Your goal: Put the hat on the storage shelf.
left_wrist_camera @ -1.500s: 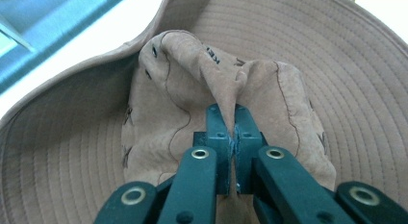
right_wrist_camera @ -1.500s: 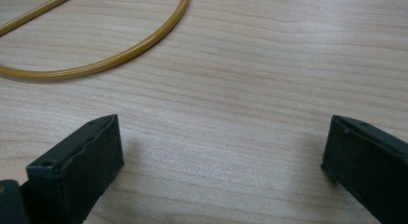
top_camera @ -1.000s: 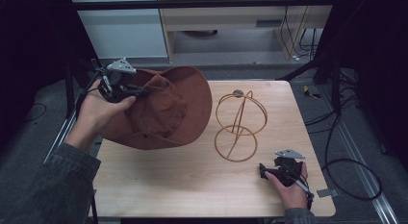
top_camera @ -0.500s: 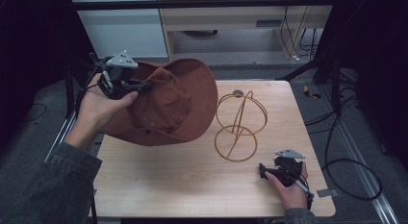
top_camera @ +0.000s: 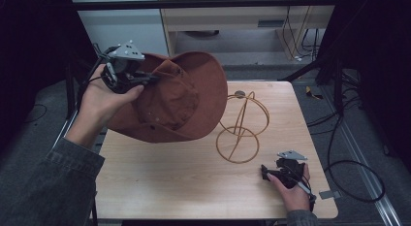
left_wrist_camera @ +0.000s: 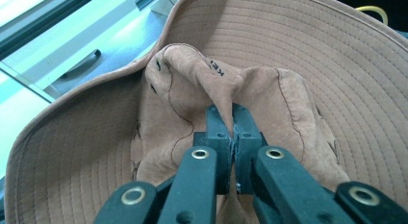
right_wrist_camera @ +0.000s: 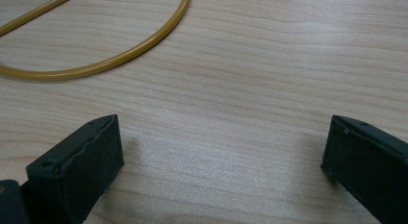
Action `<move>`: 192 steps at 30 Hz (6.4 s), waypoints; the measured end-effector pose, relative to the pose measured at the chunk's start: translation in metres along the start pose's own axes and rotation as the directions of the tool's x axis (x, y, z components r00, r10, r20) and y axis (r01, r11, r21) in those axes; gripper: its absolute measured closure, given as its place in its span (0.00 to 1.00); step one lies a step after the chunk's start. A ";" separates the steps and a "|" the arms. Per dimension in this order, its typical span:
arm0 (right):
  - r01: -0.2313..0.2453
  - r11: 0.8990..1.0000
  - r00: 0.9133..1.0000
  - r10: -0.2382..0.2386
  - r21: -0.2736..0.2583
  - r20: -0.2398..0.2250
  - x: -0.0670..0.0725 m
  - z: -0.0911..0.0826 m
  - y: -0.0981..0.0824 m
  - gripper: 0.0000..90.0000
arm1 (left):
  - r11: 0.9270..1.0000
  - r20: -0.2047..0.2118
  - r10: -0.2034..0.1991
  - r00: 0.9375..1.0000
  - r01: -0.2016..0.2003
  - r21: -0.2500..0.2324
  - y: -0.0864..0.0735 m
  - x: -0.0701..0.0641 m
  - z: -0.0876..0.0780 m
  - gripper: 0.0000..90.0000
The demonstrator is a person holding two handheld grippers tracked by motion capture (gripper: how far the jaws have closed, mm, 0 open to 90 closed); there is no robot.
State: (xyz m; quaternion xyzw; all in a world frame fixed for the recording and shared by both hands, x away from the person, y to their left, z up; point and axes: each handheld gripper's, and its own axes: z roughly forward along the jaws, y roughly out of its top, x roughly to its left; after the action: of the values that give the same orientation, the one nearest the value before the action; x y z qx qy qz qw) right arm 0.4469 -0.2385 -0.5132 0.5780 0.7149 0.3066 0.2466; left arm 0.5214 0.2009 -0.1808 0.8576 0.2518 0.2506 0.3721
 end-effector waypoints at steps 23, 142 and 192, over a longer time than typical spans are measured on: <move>0.004 1.000 1.000 -0.004 -0.003 -0.002 0.000 0.001 0.000 0.01 | 0.997 0.043 0.072 0.996 -0.071 -0.009 0.043 -0.027 0.026 0.98; 0.028 1.000 1.000 -0.028 -0.009 0.000 -0.002 0.001 0.001 0.01 | 0.973 0.211 0.218 0.953 -0.228 0.025 0.131 -0.120 0.143 0.98; 0.030 1.000 1.000 -0.030 -0.004 -0.002 0.000 0.001 0.001 0.01 | 0.981 0.205 0.186 0.961 -0.193 0.017 0.117 -0.121 0.157 0.72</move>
State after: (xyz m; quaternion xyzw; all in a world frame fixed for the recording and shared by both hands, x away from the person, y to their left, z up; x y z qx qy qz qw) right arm 0.4484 -0.2382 -0.5132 0.5663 0.7232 0.3050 0.2515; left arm 0.5569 -0.0240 -0.2146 0.9054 0.1338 0.1917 0.3544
